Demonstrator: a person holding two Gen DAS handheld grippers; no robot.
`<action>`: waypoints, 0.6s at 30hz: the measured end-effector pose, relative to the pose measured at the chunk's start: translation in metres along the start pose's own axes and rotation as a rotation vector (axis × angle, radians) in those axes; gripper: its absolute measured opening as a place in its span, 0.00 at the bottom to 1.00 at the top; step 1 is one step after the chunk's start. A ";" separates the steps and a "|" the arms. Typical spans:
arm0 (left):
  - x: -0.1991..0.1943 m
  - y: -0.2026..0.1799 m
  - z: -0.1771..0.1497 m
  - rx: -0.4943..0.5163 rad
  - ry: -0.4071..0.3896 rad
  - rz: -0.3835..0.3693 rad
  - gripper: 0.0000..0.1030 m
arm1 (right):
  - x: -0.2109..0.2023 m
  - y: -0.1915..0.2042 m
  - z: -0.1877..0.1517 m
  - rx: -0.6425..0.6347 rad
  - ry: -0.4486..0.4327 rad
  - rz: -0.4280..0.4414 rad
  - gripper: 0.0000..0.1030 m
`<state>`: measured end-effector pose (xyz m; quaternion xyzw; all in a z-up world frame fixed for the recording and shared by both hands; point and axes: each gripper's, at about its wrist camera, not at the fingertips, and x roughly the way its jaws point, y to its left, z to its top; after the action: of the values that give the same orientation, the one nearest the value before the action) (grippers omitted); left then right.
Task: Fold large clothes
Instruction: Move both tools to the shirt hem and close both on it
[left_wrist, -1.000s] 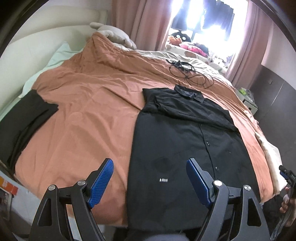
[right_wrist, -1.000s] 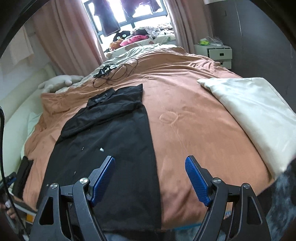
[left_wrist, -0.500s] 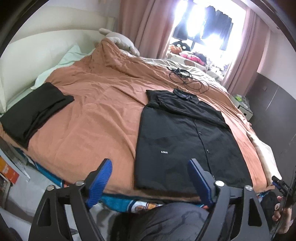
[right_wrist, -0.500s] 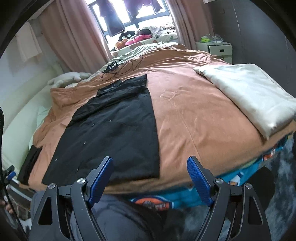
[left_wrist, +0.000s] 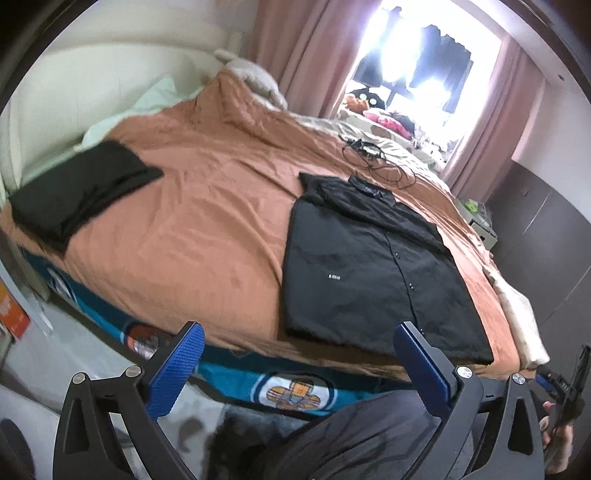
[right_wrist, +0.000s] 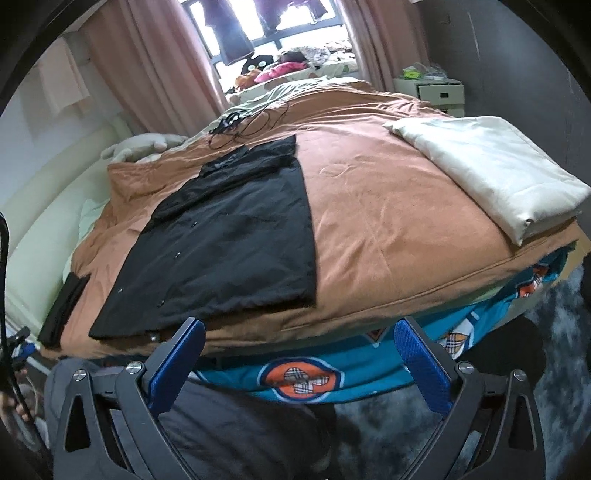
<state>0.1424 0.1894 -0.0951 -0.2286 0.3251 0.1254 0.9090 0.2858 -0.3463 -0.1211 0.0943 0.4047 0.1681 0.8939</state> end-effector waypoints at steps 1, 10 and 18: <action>0.002 0.003 -0.002 -0.005 0.006 -0.004 0.99 | 0.003 -0.001 0.000 0.005 0.003 0.011 1.00; 0.063 0.017 -0.002 -0.044 0.100 -0.060 0.93 | 0.055 -0.016 0.004 0.110 0.047 0.095 0.92; 0.132 0.026 0.001 -0.102 0.230 -0.103 0.54 | 0.108 -0.025 0.016 0.210 0.118 0.179 0.73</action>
<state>0.2334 0.2225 -0.1889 -0.3036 0.4084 0.0678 0.8581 0.3703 -0.3294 -0.1931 0.2129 0.4620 0.2094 0.8351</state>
